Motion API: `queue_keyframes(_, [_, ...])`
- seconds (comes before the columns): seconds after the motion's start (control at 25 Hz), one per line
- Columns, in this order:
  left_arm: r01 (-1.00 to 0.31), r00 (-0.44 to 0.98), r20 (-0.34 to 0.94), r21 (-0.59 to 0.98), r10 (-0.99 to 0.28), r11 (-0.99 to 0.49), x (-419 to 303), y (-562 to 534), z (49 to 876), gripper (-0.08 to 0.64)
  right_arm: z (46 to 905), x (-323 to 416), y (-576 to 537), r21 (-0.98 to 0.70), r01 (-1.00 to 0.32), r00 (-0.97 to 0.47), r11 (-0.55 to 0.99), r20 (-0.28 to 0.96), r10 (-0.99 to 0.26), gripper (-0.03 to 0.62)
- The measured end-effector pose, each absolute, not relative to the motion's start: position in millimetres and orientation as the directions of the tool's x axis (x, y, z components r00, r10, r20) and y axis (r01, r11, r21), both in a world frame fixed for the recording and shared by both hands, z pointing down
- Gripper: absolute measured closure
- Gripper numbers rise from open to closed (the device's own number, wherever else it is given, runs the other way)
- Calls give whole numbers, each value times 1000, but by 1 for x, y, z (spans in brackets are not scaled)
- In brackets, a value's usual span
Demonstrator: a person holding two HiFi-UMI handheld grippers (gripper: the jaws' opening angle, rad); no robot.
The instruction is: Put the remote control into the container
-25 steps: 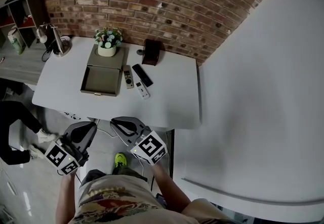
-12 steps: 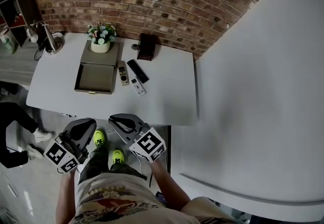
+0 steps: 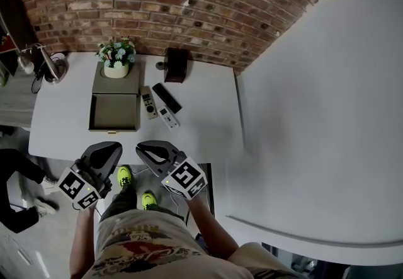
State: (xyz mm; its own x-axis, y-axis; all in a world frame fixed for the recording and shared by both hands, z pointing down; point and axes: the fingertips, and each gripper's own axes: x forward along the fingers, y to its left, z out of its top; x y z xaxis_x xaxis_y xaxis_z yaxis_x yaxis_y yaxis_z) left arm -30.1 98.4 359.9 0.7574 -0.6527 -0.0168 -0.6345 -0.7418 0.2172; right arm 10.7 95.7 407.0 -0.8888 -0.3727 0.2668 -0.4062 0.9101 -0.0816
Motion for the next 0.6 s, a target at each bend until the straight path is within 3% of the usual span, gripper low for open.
queue_keyframes(0.6, [-517, 847, -14, 205, -531, -831, -61, 9, 362, 554, 403, -37, 16, -13, -524, -811, 852, 313, -494, 580])
